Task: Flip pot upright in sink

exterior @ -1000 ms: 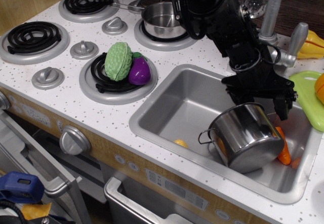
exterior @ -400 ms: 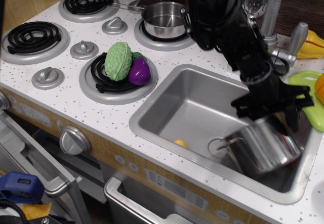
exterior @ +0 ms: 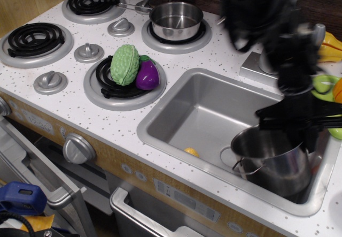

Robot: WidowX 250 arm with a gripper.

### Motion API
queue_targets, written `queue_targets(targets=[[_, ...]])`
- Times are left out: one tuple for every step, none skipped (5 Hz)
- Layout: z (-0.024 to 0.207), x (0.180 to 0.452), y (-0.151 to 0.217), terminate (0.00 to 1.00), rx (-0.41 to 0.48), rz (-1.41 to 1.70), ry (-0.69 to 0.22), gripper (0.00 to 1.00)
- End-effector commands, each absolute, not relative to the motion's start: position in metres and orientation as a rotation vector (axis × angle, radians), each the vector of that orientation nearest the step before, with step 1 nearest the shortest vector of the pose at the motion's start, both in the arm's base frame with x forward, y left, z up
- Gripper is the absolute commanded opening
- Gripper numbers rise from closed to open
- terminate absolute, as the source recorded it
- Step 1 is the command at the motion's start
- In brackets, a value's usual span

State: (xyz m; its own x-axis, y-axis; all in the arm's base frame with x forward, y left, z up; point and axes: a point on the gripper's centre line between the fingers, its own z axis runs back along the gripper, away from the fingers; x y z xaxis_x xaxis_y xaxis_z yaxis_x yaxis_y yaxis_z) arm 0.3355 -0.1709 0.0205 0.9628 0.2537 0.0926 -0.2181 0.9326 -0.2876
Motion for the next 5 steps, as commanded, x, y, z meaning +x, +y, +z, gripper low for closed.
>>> queue_targets(targets=[[0.054,0.354,-0.181,0.0,0.035,0.142,-0.259,0.0],[0.052,0.355,-0.178,0.0,0.133,0.097,-0.291,0.0],[0.045,0.351,-0.163,0.0,0.156,0.05,-0.307,0.0],[0.041,0.346,-0.145,0.0,0.122,0.02,-0.33,0.0],[0.041,0.345,-0.13,0.0,0.104,-0.019,-0.336,0.0]])
